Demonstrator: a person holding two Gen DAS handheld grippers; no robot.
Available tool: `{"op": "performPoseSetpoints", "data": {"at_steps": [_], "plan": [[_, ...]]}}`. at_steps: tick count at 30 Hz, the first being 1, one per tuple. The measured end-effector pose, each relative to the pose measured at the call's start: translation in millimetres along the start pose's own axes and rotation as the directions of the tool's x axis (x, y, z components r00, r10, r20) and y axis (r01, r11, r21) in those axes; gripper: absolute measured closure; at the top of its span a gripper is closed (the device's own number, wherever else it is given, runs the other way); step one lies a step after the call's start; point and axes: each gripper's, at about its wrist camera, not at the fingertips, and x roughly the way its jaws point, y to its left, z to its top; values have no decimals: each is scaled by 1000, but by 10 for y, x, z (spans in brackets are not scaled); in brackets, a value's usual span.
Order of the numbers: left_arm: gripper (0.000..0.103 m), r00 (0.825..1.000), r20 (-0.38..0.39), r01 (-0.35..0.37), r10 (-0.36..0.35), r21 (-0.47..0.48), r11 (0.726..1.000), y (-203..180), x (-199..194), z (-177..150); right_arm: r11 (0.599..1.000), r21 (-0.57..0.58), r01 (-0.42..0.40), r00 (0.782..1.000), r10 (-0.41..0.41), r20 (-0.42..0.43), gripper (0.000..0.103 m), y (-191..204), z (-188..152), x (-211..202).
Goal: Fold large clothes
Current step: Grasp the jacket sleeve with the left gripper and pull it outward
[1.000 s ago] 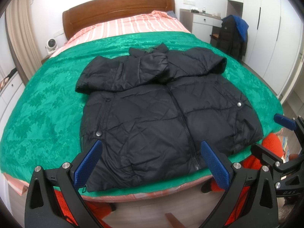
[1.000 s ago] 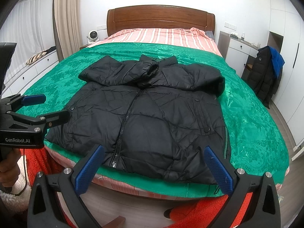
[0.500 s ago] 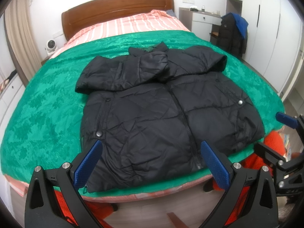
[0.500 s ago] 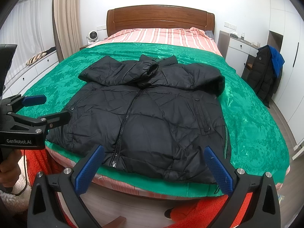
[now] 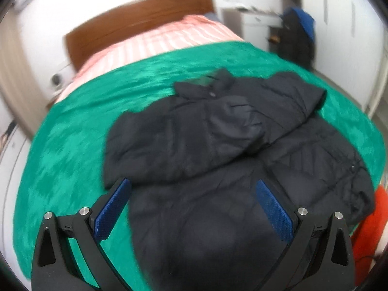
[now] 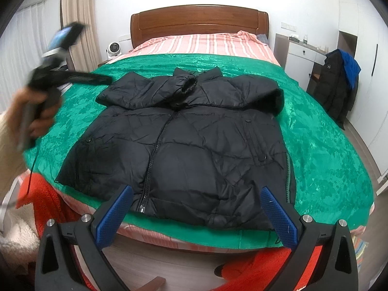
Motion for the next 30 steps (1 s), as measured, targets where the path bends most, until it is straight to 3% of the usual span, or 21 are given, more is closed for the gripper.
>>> {"op": "performPoseSetpoints", "data": {"at_steps": [4,7,8,9,10,11,14,16,20,24,26,30], "plan": [[0,998,-31,60,-57,91,994,-465,587,312,1000,10,12,1000,-12,-2,0,-41,-15,-1],[0,996,-72,57,-50,89,994,-692,1103,489,1000,19,25,1000,-25,-10,0,-100,-47,-1],[7,995,-88,52,-45,72,996,-702,1227,521,999,23,31,999,-30,-16,0,-121,-62,3],[19,993,-103,60,-56,41,997,-689,1350,548,999,27,35,999,-35,-23,0,-141,-76,8],[53,988,-115,108,-107,5,994,-650,1435,566,999,33,39,999,-38,-29,0,-163,-91,13],[74,987,-108,115,-117,-28,993,-593,1444,584,998,37,43,999,-41,-32,0,-184,-104,10],[85,988,-27,147,-153,-151,978,-243,1212,597,997,49,56,998,-55,-25,0,-245,-135,-8],[88,990,30,139,-135,-224,965,135,919,573,996,65,56,998,-54,-31,0,-287,-147,22],[92,995,102,39,-2,-363,931,1009,313,395,997,63,39,999,-37,-41,0,-281,-137,100],[92,976,77,-138,204,-507,851,1942,-149,-23,1000,19,19,999,-18,-34,0,-158,-117,136],[92,953,23,-240,303,-557,795,2303,-242,-278,1000,-3,17,999,-17,-35,0,-92,-109,151],[92,870,-102,-447,482,-574,686,2769,-239,-823,999,-35,22,999,-24,-37,0,1,-95,157]]}}
